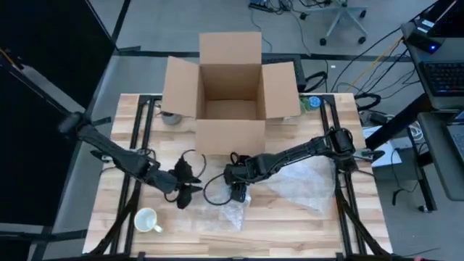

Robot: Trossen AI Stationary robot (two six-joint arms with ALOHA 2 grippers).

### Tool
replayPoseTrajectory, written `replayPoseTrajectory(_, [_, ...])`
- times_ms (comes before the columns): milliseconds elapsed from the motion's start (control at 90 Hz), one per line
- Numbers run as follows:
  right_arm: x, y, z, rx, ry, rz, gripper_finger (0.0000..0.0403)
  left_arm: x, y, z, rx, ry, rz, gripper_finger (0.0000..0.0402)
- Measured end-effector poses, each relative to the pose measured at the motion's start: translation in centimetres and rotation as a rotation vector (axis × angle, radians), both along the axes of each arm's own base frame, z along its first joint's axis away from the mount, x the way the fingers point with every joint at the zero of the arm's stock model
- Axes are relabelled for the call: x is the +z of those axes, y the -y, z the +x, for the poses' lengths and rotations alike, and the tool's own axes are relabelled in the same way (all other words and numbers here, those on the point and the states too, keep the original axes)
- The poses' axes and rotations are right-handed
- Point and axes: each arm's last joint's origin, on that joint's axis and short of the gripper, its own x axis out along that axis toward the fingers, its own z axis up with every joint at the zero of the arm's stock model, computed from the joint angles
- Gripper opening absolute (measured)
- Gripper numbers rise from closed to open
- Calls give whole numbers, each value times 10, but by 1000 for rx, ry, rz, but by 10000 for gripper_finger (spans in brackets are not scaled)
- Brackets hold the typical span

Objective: Wrap mug
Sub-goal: Wrap the red mug with the left bubble wrap

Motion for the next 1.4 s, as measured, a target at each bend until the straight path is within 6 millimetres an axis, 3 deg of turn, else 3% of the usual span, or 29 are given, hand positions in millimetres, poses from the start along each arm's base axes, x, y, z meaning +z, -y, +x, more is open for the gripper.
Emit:
replayPoseTrajectory(167, [1,0,2,7,18,0,176,-8,11,29,-72,179,62,130])
replayPoseTrajectory(333, [1,-1,4,10,41,3,176,-7,7,50,-68,353,113,130])
replayPoseTrajectory(511, [1,-1,4,11,40,3,176,-24,-1,65,-45,298,157,130])
replayPoseTrajectory(756, [0,-1,2,55,20,-15,176,-29,-4,99,-92,268,168,130])
replayPoseTrajectory(922, [8,0,-2,62,26,-25,176,-39,-6,105,-81,224,178,130])
replayPoseTrajectory(1400, [34,1,-18,82,0,-39,176,-36,-8,109,-69,274,154,130])
